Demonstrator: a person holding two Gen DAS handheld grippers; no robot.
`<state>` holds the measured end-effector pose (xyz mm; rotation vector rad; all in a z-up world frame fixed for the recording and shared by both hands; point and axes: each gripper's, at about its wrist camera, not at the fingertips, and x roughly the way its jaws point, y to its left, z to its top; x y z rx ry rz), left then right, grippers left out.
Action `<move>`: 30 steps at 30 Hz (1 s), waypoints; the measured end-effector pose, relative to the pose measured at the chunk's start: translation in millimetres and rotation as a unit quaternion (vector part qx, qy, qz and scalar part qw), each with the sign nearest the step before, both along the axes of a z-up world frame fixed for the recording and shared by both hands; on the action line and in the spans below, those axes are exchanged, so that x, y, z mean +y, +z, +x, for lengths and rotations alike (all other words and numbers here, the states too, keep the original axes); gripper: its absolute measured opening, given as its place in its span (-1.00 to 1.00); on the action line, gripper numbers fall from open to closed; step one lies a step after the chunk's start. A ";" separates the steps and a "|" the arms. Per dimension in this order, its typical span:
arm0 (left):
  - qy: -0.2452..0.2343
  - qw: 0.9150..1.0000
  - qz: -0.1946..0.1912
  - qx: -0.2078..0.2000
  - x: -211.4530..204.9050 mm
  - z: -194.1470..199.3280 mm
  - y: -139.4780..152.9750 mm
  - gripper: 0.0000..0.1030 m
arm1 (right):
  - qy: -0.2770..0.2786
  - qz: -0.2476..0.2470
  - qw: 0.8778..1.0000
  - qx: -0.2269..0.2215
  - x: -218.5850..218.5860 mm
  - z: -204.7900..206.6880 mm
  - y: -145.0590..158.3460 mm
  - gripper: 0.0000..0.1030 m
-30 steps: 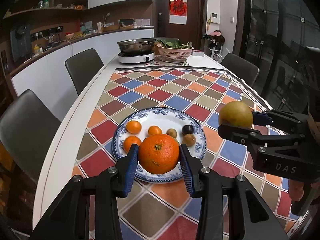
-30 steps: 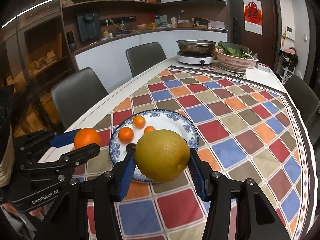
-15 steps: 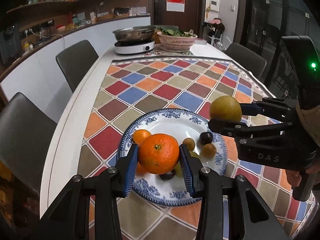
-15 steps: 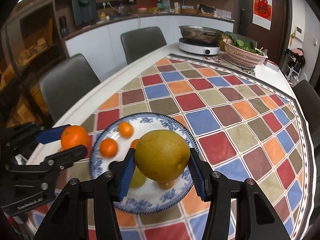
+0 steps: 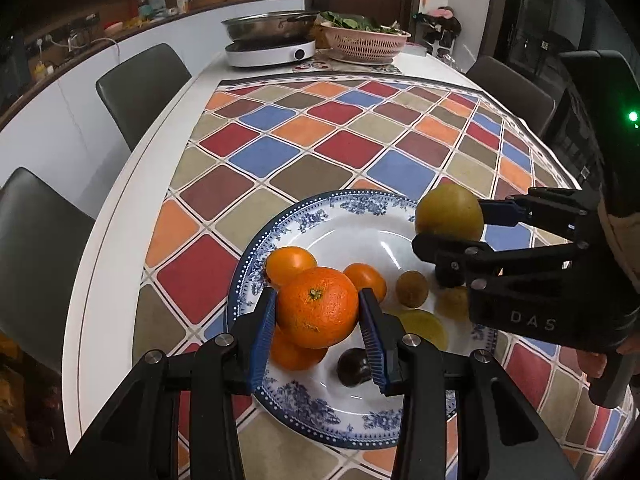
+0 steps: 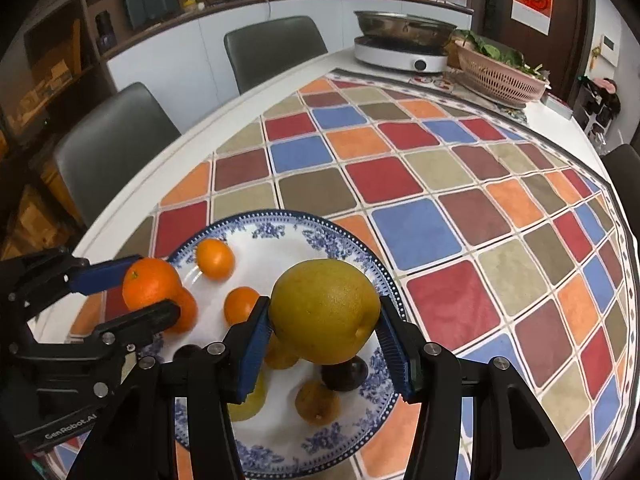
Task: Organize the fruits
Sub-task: 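Lower the orange onto the plate with the left gripper while the right lowers the yellow pear there, then open and withdraw both grippers from the plate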
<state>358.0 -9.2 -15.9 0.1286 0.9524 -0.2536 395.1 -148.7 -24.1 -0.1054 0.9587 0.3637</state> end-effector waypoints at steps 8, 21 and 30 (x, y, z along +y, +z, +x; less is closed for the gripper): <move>0.000 1.000 -0.003 0.007 -1.9 2.3 -3.1 -0.20 | -0.002 0.015 1.000 0.020 -2.1 2.9 -14.2 0.03; -0.020 1.000 -0.012 0.009 -11.1 -11.7 3.1 -0.10 | -0.036 0.009 0.999 -0.030 -21.6 -14.4 14.7 0.23; 0.001 1.000 0.004 -0.025 -14.0 -34.3 25.7 0.05 | -0.070 -0.011 0.994 -0.078 -38.1 -57.1 39.9 0.34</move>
